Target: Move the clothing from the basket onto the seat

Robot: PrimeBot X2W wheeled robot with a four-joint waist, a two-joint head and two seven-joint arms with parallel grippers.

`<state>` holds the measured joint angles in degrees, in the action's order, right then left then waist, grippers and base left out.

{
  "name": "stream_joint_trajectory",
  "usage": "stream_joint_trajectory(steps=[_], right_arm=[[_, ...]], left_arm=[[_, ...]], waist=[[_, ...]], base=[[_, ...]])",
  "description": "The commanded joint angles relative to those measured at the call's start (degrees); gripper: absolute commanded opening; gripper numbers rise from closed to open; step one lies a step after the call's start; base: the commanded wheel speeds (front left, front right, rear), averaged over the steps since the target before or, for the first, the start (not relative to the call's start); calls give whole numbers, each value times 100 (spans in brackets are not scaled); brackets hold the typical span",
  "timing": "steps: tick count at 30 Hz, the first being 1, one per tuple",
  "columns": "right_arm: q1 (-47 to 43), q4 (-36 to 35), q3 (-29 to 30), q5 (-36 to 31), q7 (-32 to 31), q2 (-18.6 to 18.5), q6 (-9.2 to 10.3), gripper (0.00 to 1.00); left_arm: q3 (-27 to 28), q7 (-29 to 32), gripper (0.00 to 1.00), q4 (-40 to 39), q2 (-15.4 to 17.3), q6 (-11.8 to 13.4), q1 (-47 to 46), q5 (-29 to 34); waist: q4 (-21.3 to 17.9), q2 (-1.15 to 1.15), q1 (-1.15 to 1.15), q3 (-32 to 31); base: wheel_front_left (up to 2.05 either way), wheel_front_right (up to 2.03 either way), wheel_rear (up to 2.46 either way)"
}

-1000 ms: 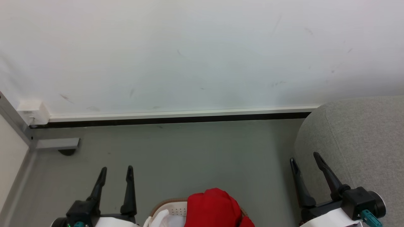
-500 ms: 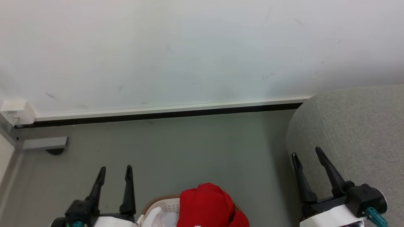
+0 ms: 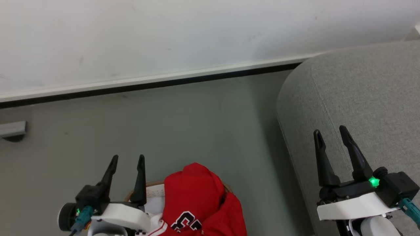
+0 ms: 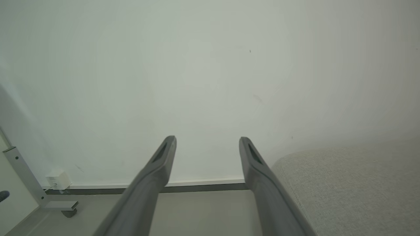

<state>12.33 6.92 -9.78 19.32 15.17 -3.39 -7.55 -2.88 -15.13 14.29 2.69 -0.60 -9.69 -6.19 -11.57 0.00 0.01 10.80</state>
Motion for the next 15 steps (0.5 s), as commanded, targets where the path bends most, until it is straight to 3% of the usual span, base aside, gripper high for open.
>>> stream_joint_trajectory(steps=[1, 8, 15], right_arm=[[117, -60, 19, 42, -2, 11, 12, 100], [392, -268, 139, 260, -2, 35, 12, 100], [748, -595, 359, 398, -2, 46, 12, 100]], left_arm=[[9, -4, 100, 89, 47, -35, -110, 109], [-87, -4, 100, 1070, 209, -350, -703, 212], [-273, 10, 100, 2683, 506, -568, -1427, 203]], waist=[[-255, 0, -1, 328], [-541, 0, -1, 1064], [-802, 0, -1, 1788]], base=[[0, 0, 0], [0, 0, 0], [0, 0, 0]])
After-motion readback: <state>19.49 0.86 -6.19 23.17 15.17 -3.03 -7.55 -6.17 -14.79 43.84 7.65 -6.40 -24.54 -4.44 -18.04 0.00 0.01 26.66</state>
